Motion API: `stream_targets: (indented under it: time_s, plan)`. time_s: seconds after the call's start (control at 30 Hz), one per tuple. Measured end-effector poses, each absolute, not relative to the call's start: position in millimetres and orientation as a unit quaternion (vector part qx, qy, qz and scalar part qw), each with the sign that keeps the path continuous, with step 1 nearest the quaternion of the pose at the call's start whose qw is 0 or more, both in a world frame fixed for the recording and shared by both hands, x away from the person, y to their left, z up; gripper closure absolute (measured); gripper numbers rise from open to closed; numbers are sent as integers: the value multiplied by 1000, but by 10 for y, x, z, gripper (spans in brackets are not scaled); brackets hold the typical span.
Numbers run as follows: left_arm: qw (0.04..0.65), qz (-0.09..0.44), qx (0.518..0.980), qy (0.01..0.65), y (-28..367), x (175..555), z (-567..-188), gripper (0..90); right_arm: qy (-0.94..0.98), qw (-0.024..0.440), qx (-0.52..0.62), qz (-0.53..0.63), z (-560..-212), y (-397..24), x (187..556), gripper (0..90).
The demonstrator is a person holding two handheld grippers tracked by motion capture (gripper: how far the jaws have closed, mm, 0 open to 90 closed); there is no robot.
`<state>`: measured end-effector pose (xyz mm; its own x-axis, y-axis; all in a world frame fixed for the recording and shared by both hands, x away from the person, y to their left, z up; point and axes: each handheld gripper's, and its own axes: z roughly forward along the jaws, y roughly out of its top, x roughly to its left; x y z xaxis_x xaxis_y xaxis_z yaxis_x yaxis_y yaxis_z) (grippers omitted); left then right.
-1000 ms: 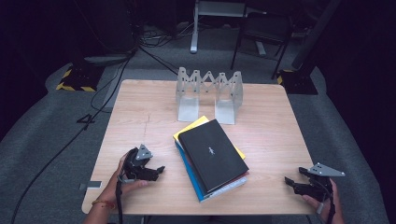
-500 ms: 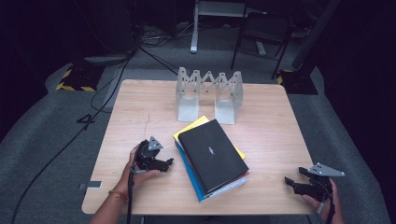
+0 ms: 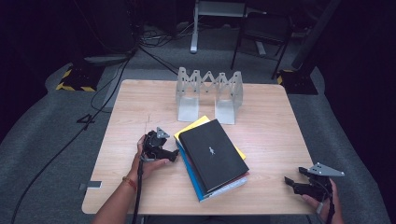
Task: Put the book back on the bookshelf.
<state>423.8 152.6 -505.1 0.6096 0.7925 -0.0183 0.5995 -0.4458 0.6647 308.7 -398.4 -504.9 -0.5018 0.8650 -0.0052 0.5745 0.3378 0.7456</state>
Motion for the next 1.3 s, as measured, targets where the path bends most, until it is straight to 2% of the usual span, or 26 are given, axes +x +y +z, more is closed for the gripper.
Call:
stream_targets:
  time_s: [0.27,0.43,0.57,0.63,0.73,0.83,0.9,0.97,1.2,1.3]
  plan:
    - [329,142,847,393,1293,4489,-5045,22,791,206,455,353,-5050,-3985,3087,211]
    - [343,141,845,384,994,4639,-5039,103,792,203,455,354,-5048,-3991,3085,216]
    - [351,146,844,377,814,4666,-5027,255,792,203,454,354,-5048,-3993,3088,216]
    - [353,142,844,378,825,4655,-5029,246,793,202,453,354,-5047,-3994,3091,215]
    - [344,132,855,364,870,4553,-5015,182,796,195,450,354,-5037,-4000,3096,217]
    - [340,127,862,353,913,4422,-4966,195,798,187,439,368,-5011,-4021,3087,307]
    - [342,129,867,338,945,4289,-4899,195,795,191,435,377,-4983,-4024,3077,286]
    - [352,124,869,325,978,4144,-4829,194,794,171,433,391,-4927,-4009,3069,281]
    - [376,133,874,278,1077,3622,-4668,193,821,178,352,412,-4506,-3635,2927,318]
    - [365,119,882,274,1074,3494,-4691,194,833,173,319,418,-4306,-3367,2870,338]
